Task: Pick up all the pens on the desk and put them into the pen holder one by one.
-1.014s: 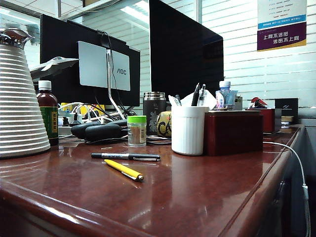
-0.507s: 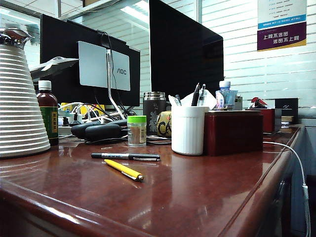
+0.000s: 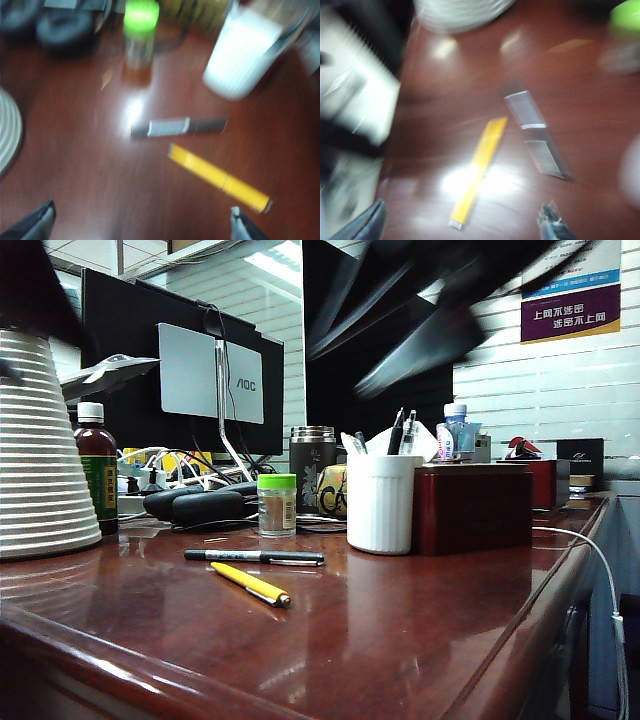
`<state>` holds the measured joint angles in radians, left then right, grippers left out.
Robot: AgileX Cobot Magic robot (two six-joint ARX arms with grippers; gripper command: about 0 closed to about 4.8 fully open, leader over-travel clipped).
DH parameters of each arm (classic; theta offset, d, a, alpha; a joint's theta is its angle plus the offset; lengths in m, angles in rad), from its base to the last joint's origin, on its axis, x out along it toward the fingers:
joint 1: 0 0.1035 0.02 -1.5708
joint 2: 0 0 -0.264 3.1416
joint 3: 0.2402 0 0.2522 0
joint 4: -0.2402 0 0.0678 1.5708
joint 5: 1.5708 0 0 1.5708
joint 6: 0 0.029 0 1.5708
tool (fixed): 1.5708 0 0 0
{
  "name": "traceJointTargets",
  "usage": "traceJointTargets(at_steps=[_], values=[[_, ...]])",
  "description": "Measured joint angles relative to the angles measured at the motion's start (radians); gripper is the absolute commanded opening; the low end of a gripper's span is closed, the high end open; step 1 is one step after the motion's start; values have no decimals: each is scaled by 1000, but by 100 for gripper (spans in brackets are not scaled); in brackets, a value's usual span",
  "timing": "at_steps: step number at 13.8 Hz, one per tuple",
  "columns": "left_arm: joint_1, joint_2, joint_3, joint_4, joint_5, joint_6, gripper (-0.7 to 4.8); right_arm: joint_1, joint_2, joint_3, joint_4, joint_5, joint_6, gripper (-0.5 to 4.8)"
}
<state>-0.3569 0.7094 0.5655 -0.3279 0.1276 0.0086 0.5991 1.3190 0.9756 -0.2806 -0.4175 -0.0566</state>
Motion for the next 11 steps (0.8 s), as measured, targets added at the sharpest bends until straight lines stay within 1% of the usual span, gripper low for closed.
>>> traceJointTargets(at_steps=[1,3,5,7,8,9,11], values=[[-69,34,0,-30,-75,0,479,45,109,68,-40,-2,-17,390],[-136,57,0,-36,-143,2,479,77,218,130,-75,6,-26,390],[-153,77,0,-41,-167,-2,479,112,311,186,-97,71,-59,390],[-152,79,0,-74,-215,-5,479,135,383,199,-121,131,-70,390],[-152,79,0,-80,-218,-5,479,144,410,199,-121,151,-71,390],[-152,79,0,-81,-218,-5,479,159,439,199,-119,204,-72,390],[-152,79,0,-93,-218,-5,479,189,489,199,-100,246,-75,390]])
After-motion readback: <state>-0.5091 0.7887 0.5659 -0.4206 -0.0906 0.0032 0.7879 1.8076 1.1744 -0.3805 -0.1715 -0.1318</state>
